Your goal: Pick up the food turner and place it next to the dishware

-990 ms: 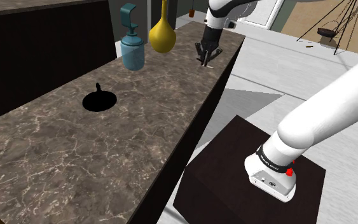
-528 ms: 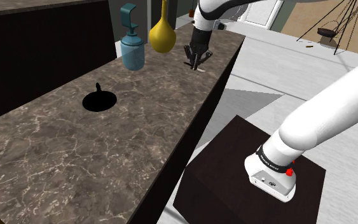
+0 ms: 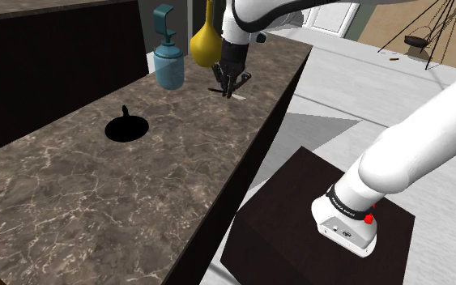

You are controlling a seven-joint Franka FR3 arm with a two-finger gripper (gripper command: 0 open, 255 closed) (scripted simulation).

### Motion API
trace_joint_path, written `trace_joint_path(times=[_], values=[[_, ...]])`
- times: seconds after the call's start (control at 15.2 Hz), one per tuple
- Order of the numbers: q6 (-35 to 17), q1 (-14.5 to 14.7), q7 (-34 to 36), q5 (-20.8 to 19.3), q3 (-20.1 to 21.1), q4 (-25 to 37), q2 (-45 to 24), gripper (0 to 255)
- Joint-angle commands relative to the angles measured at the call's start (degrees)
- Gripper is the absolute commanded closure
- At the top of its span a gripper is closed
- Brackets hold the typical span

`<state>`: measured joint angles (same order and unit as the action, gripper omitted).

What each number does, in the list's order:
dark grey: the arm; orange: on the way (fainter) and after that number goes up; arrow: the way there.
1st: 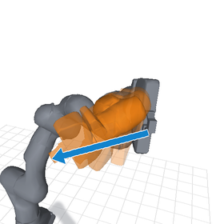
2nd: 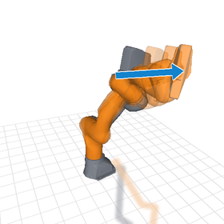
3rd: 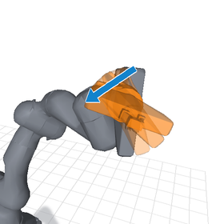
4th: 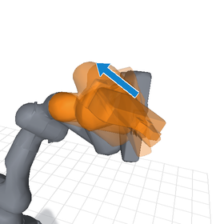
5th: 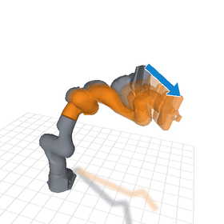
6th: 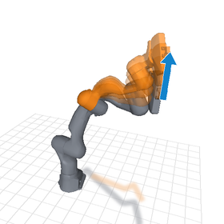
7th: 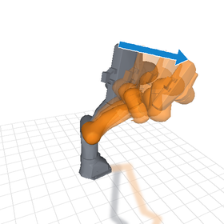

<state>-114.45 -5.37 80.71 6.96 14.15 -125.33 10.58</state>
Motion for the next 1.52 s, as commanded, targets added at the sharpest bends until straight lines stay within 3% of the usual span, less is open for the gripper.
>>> trace_joint_path(times=[0.0,0.2,1.45], values=[[-0.43,1.23,2.99,0.19,1.79,0.57,-0.74,255],[-0.65,3.45,8.74,-0.09,5.11,3.27,-3.24,255],[-15.42,3.69,9.39,-1.67,5.84,-5.16,-9.83,255]])
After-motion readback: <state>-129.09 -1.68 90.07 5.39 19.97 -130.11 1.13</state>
